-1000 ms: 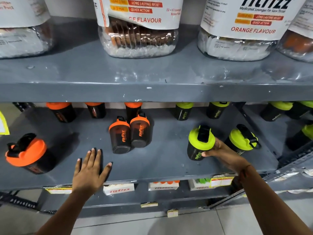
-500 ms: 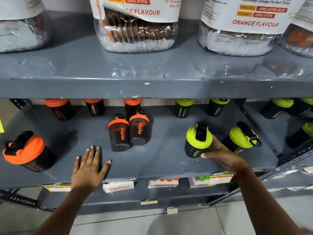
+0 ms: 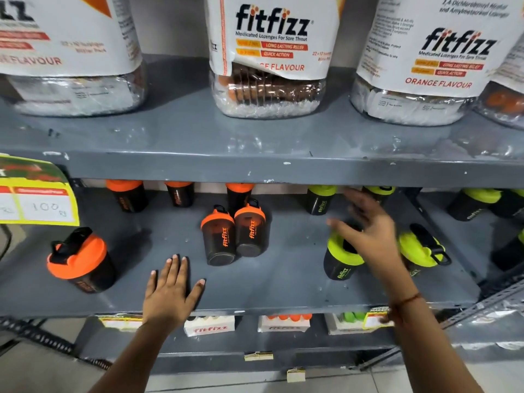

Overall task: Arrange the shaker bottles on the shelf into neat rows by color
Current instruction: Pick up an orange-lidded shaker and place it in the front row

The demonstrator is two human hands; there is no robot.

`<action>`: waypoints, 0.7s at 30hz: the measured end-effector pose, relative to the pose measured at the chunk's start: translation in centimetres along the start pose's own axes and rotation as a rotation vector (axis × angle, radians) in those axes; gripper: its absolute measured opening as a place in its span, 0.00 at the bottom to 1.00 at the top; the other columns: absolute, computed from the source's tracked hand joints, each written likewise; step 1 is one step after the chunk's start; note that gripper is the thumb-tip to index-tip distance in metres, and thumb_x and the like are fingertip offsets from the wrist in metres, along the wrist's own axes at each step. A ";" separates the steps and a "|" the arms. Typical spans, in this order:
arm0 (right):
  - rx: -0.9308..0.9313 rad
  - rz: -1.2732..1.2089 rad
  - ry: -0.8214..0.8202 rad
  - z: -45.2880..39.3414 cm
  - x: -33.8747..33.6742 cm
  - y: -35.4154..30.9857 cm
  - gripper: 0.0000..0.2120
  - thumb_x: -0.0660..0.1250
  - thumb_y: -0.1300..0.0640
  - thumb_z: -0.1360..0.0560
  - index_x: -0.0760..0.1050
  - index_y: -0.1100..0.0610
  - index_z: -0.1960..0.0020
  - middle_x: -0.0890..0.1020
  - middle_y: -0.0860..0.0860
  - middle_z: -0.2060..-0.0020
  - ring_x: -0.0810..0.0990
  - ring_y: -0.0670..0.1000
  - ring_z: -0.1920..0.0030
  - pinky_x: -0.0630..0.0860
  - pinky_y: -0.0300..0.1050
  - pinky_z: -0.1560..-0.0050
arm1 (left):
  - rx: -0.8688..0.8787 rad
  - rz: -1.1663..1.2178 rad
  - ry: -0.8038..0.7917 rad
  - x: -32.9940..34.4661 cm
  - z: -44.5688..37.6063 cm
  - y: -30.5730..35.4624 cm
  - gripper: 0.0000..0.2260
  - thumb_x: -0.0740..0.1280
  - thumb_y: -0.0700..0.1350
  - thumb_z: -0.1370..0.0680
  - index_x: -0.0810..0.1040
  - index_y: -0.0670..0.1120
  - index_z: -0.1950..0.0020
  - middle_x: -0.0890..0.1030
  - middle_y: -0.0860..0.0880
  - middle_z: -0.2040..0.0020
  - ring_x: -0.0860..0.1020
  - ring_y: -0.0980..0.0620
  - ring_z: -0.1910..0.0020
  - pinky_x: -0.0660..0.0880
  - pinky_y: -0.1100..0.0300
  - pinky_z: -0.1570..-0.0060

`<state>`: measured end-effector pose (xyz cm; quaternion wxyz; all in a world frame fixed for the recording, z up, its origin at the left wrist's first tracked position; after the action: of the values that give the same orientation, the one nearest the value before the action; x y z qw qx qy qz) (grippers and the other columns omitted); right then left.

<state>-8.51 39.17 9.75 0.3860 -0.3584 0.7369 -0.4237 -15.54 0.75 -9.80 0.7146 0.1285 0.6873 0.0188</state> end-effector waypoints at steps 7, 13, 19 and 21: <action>0.413 0.153 -0.387 -2.9 15.2 5.9 0.28 0.80 0.55 0.33 0.78 0.58 0.35 0.82 0.56 0.41 0.81 0.51 0.46 0.78 0.36 0.48 | 0.019 0.031 -0.003 -0.5 -1.0 -0.6 0.43 0.37 0.71 0.29 0.44 0.45 0.22 0.47 0.48 0.20 0.43 0.53 0.22 0.37 0.51 0.25; 0.667 0.246 -0.441 -3.1 20.1 12.3 0.42 0.78 0.30 0.52 0.81 0.49 0.43 0.86 0.49 0.47 0.84 0.51 0.46 0.79 0.45 0.54 | 0.035 0.011 0.056 -0.4 -1.0 -0.6 0.41 0.39 0.70 0.27 0.46 0.45 0.22 0.48 0.48 0.21 0.43 0.53 0.22 0.37 0.51 0.25; 0.765 0.208 -0.458 -2.5 21.1 10.8 0.21 0.80 0.42 0.38 0.77 0.50 0.52 0.82 0.51 0.45 0.80 0.54 0.42 0.79 0.55 0.40 | 0.042 0.016 0.096 -0.3 -1.0 -0.7 0.40 0.40 0.69 0.26 0.49 0.45 0.22 0.51 0.48 0.21 0.45 0.53 0.22 0.38 0.51 0.25; 0.782 0.180 -0.452 -2.7 21.2 10.7 0.17 0.79 0.48 0.34 0.77 0.53 0.52 0.82 0.52 0.49 0.81 0.53 0.46 0.80 0.52 0.45 | 0.043 0.018 0.100 -0.2 -0.9 -0.7 0.40 0.40 0.69 0.26 0.49 0.45 0.22 0.51 0.48 0.21 0.46 0.53 0.22 0.38 0.51 0.25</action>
<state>-22.45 26.09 -4.58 0.6786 -0.2040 0.4471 -0.5459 -16.57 0.18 -9.78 0.6762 0.1487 0.7213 0.0167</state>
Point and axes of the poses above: each hand's wrist, its own z-axis away from the middle knuckle, its own x-axis out of the palm, y = z × x, the point moved 6 cm from there along -z, towards the middle knuckle
